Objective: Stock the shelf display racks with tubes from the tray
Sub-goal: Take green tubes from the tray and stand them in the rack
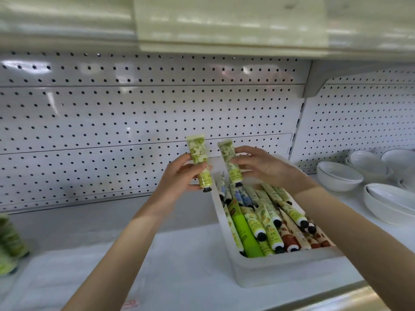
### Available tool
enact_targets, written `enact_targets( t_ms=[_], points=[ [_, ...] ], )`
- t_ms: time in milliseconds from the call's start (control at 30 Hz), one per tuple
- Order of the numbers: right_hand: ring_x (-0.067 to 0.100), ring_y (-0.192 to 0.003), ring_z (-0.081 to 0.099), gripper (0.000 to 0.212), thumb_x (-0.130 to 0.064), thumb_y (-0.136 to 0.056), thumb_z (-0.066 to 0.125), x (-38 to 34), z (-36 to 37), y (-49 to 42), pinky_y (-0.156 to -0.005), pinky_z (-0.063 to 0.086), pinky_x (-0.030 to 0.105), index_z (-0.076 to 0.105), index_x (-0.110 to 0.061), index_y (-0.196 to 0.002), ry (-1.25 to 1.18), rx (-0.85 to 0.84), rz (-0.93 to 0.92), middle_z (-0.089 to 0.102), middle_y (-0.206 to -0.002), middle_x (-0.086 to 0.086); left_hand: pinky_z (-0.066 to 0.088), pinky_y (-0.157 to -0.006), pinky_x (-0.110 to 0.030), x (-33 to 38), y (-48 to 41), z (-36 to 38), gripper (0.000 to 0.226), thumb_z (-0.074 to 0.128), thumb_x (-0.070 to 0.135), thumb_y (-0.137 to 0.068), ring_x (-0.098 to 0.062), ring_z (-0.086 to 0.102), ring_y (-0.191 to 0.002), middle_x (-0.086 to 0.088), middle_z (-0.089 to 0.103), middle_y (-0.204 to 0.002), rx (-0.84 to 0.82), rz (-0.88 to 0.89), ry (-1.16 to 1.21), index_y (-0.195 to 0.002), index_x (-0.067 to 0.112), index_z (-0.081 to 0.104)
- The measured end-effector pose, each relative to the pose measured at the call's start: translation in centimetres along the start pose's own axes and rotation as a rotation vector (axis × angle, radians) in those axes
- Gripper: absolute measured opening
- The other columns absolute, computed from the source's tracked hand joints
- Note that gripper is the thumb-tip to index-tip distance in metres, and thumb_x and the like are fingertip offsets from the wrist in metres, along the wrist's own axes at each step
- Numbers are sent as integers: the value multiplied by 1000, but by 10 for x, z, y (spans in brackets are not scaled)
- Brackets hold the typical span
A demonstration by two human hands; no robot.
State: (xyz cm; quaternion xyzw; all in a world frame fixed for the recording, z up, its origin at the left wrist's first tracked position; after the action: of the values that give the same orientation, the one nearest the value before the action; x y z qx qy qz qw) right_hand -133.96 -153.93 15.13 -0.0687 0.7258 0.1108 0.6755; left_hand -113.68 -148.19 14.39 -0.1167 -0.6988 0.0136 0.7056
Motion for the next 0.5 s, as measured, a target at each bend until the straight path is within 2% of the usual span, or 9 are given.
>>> enact_targets(
  t_ms=[67, 200, 233, 300, 333, 433, 500],
  points=[
    [15, -74, 68, 17, 0, -85, 61, -11, 8, 7, -70, 58, 27, 61, -12, -97, -27, -4, -40, 70, -89, 4, 59, -71, -31, 4, 3, -7, 18, 59, 18, -90, -16, 68, -88, -4, 73, -96, 3, -5, 35, -105, 11, 63],
    [10, -68, 67, 13, -3, -85, 61, -18, 32, 25, -65, 57, 25, 61, -14, -91, -85, -47, -84, 72, -79, -3, 58, -66, -30, 7, 11, -20, 12, 60, 20, -89, -14, 67, -85, -1, 69, -86, -3, 17, 31, -96, 11, 65],
    [11, -72, 67, 13, -6, -83, 63, -16, 38, 28, -70, 57, 27, 61, -13, -94, -80, -59, -87, 71, -83, -3, 58, -66, -29, 7, 13, -24, 13, 61, 20, -88, -14, 67, -86, -4, 67, -86, -7, 22, 20, -94, 8, 65],
    [17, -85, 65, 27, -10, -80, 67, -12, 51, 34, -86, 54, 37, 59, -8, -107, -74, -55, -90, 70, -94, 2, 58, -69, -31, 6, 18, -30, 21, 63, 20, -87, -18, 66, -90, -13, 65, -91, -12, 30, -11, -95, 1, 64],
    [19, -88, 64, 30, -11, -80, 68, -10, 57, 36, -88, 52, 39, 59, -7, -108, -76, -35, -91, 69, -96, 3, 58, -68, -31, 6, 21, -33, 23, 64, 20, -86, -19, 66, -90, -16, 64, -92, -14, 30, -21, -98, 0, 63],
    [15, -79, 65, 11, -7, -81, 67, -6, 73, 44, -76, 56, 32, 60, -12, -87, -98, 17, -112, 69, -85, -2, 56, -62, -23, 7, 31, -40, 23, 65, 14, -84, -10, 66, -78, -13, 64, -93, -13, 19, 4, -106, 5, 63],
    [11, -70, 66, 11, -4, -83, 65, -4, 84, 51, -65, 56, 27, 60, -13, -79, -109, 31, -135, 69, -75, -5, 56, -63, -23, 7, 37, -45, 24, 66, 12, -84, -10, 66, -76, -15, 64, -97, -15, 5, 6, -106, 4, 63]
  ],
)
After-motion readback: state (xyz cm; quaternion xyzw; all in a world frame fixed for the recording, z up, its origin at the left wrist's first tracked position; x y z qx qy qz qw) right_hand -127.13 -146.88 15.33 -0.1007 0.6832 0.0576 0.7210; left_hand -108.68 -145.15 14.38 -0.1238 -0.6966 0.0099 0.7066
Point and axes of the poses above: each hand's wrist, its own y-axis away from the middle knuckle, its own z-axis out of the palm, x = y × z, the point moved 2 cm from there along -y, towards the middle knuckle
